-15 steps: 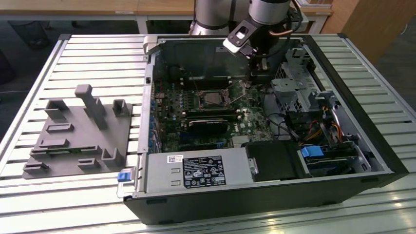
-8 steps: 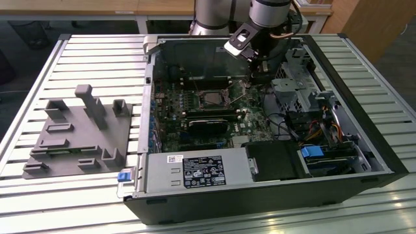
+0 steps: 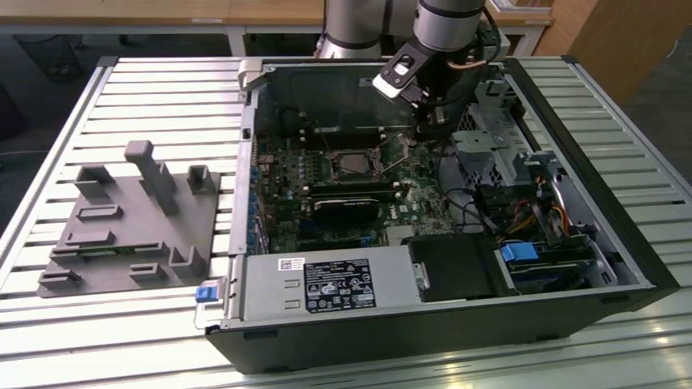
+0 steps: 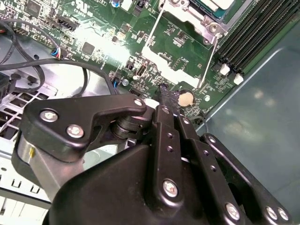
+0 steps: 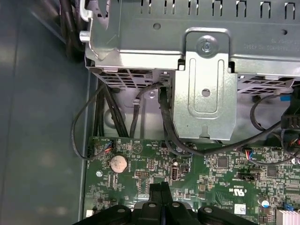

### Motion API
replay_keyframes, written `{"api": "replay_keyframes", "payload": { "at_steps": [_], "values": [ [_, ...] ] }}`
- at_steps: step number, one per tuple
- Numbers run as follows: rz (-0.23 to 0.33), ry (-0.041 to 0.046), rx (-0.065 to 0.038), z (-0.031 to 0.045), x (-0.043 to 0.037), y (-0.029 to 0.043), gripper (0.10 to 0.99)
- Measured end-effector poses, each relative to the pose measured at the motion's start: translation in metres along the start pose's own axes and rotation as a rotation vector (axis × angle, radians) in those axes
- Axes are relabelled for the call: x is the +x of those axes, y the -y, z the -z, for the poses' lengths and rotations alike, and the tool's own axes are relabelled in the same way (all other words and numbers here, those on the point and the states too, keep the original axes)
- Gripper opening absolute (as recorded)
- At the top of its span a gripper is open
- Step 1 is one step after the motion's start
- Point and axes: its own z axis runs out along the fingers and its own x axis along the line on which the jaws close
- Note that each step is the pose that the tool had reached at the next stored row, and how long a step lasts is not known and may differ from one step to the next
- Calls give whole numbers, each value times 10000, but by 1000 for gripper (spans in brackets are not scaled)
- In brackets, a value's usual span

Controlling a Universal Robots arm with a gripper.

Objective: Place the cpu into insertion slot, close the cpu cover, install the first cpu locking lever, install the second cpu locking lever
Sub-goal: 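Close the cpu cover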

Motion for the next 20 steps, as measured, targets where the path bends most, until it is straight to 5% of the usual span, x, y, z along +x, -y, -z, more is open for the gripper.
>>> {"api": "replay_keyframes", "payload": {
  "at_steps": [20],
  "values": [
    [0, 1, 0, -82, -4, 4, 106]
  ]
}}
